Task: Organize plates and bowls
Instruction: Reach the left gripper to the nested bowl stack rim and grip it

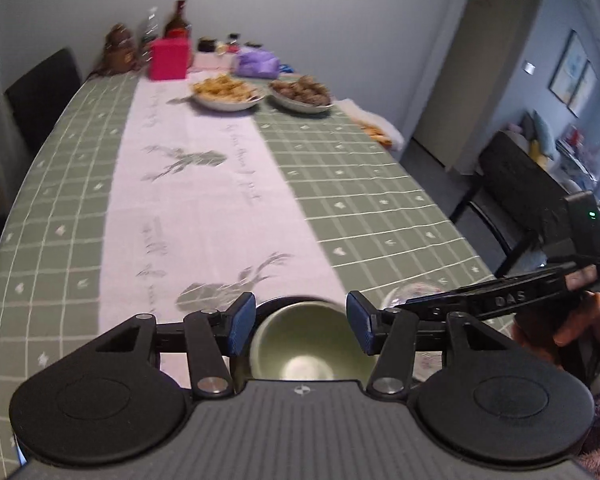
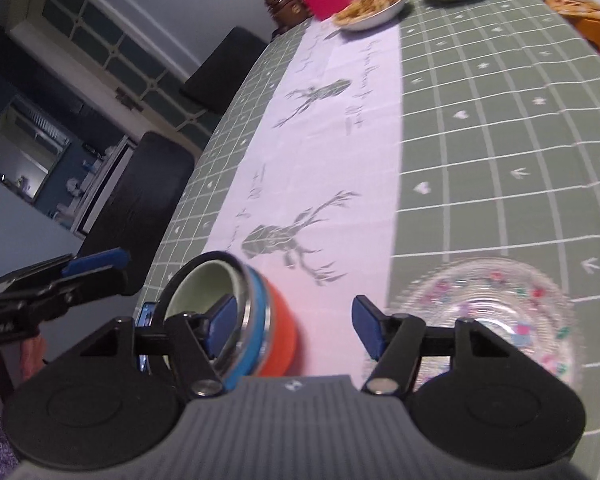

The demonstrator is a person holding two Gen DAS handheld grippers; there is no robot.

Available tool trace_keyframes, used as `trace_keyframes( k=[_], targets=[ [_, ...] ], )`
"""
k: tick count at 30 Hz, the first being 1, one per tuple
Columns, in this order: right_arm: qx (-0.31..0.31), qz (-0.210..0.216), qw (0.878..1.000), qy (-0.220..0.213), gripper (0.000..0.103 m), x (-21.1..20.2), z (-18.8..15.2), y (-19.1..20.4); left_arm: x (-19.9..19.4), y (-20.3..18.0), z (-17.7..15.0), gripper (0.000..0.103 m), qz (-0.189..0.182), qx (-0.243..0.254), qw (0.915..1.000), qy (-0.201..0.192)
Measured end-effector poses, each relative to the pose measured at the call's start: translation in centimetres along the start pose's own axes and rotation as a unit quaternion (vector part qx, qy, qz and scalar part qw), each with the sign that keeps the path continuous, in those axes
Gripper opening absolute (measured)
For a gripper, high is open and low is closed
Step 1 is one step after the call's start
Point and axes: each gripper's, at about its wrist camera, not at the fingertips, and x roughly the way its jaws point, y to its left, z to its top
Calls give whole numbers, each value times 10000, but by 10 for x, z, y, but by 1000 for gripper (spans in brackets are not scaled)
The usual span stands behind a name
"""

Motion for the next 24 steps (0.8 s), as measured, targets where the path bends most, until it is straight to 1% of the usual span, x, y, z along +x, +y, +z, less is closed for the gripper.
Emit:
trace_keyframes(
  k=[2, 4, 5, 6, 7, 8, 10, 14, 17, 21, 24],
  targets=[
    [28, 76, 9999, 145, 63, 12, 2, 7, 4, 15, -3, 63, 120, -232, 9995, 150],
    [101, 141, 9994, 283, 63, 22, 3, 11, 7, 25, -8, 63, 140, -376, 9987, 329],
    [132, 138, 9992, 343, 64, 27, 2, 12, 9, 29, -12, 67, 106, -458, 9981, 387],
    [149, 109, 9991, 381, 66, 31, 2, 13, 11, 34, -15, 70, 44, -578, 9973, 443],
    [167, 70, 9990, 405, 69, 34, 1, 14, 11, 39, -19, 75, -41, -734, 9961, 483],
    [195, 33, 9989, 420, 74, 37, 1, 14, 12, 44, -23, 77, -150, -922, 9944, 503],
    [262, 13, 9985, 487, 74, 42, -1, 13, 15, 52, -31, 77, -317, -1227, 9901, 606],
    [494, 88, 9962, 710, 74, 54, -5, 8, 25, 58, -43, 77, -265, -1529, 9850, 759],
    [671, 160, 9940, 849, 74, 61, -10, 4, 33, 60, -49, 77, -452, -1840, 9782, 853],
    [972, 307, 9895, 1029, 75, 69, -16, -3, 41, 62, -54, 77, -485, -2071, 9722, 976],
    [974, 344, 9898, 978, 75, 68, -17, -3, 46, 61, -56, 77, -504, -2172, 9694, 1022]
  ],
)
